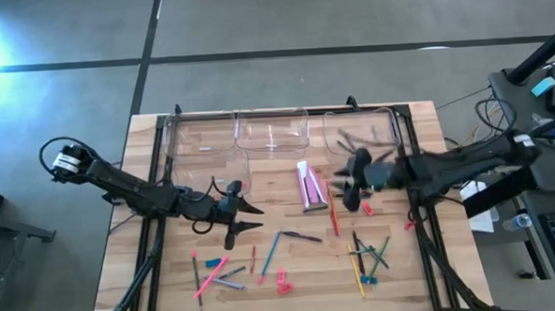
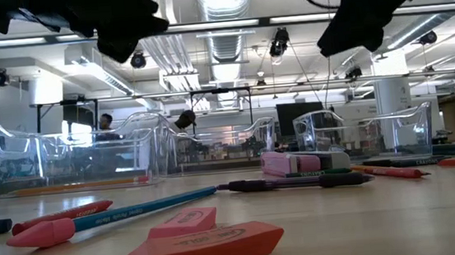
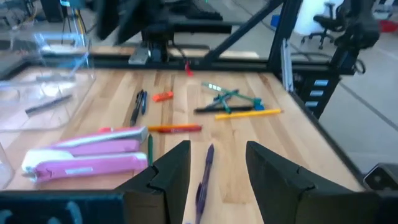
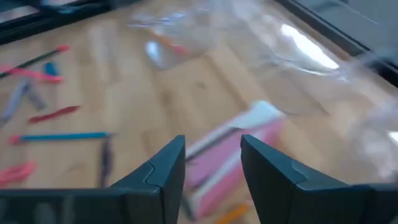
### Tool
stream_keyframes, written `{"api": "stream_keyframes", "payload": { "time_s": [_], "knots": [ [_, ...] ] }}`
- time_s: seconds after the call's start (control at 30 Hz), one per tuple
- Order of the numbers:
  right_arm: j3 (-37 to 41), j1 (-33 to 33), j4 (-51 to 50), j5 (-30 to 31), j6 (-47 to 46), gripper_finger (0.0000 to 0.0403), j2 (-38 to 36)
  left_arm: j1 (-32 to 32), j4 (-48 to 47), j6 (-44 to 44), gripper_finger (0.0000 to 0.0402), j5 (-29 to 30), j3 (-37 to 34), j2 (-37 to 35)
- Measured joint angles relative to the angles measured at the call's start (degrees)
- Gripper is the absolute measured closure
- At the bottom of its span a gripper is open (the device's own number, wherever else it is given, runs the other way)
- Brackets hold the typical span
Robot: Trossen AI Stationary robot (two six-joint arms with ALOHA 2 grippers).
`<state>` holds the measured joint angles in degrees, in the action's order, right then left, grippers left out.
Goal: Sort crayons/erasers/pens/pencils in bins
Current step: Put the violet pen into the top middle transparent bin
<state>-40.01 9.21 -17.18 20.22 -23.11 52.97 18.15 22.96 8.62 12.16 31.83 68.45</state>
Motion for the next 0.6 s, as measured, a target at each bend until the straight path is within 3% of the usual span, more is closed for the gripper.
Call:
{"api": "stream_keyframes", "payload": {
  "time_s": [0.23, 0.6],
  "knots": [
    [0.0, 14.8, 9.2, 9.7, -2.2, 0.0268, 9.1, 0.0, 2.0, 0.1, 0.0260, 0.0, 0.2, 4.9],
    [0.0, 17.8, 19.6, 9.5, -6.9, 0.0259, 28.4, 0.0, 2.3, 0.0, 0.0260, 0.0, 0.5, 6.0]
  ]
}}
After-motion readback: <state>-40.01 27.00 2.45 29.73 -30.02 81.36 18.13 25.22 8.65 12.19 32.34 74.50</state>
